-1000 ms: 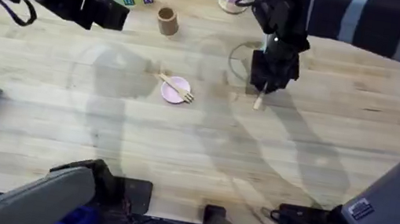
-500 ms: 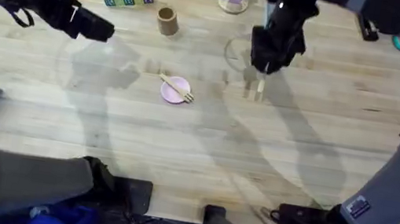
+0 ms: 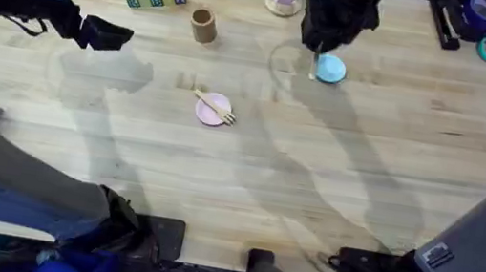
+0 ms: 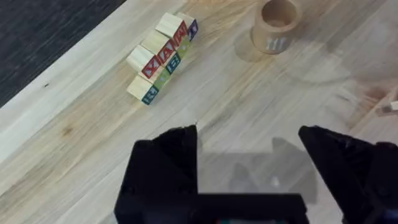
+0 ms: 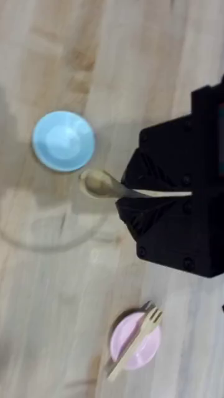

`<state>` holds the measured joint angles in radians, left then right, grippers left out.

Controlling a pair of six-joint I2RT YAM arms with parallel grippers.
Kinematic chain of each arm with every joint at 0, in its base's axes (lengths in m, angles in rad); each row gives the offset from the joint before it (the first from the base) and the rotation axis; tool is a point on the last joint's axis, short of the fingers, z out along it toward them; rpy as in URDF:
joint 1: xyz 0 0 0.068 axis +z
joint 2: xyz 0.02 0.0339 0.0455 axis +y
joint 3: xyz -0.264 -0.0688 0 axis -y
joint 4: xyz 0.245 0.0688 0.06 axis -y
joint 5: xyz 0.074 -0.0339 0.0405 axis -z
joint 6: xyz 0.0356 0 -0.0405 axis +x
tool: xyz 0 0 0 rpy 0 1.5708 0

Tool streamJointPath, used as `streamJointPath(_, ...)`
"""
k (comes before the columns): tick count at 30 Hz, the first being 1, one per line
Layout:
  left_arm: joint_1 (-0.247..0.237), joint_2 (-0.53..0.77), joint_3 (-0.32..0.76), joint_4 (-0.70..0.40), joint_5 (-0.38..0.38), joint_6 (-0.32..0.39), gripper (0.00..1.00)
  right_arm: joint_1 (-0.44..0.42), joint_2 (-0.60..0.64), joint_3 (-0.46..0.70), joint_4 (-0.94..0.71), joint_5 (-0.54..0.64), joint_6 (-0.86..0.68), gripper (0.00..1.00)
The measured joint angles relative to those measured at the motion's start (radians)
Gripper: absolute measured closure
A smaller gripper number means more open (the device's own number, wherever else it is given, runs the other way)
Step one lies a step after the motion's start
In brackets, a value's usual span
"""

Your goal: Pick up a utensil and set it on the pink plate, then put the other utensil in the container.

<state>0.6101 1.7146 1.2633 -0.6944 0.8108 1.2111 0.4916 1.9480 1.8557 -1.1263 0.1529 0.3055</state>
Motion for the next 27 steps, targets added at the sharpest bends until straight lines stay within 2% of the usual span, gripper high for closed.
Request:
streamJointPath(11,0.007,0.173,0.000,0.112,0.096,0.014,0.010,0.032,0.000,0.001,0.245,0.000,-0.015,0.968)
streamJointPath(20,0.023,0.294,0.000,0.211,0.267,0.016,0.010,0.074,0.000,0.001,0.502,0.000,-0.094,0.968)
streamJointPath(27,0.023,0.336,0.000,0.220,0.346,0.016,0.010,0.076,0.000,0.001,0.722,-0.025,-0.180,0.968)
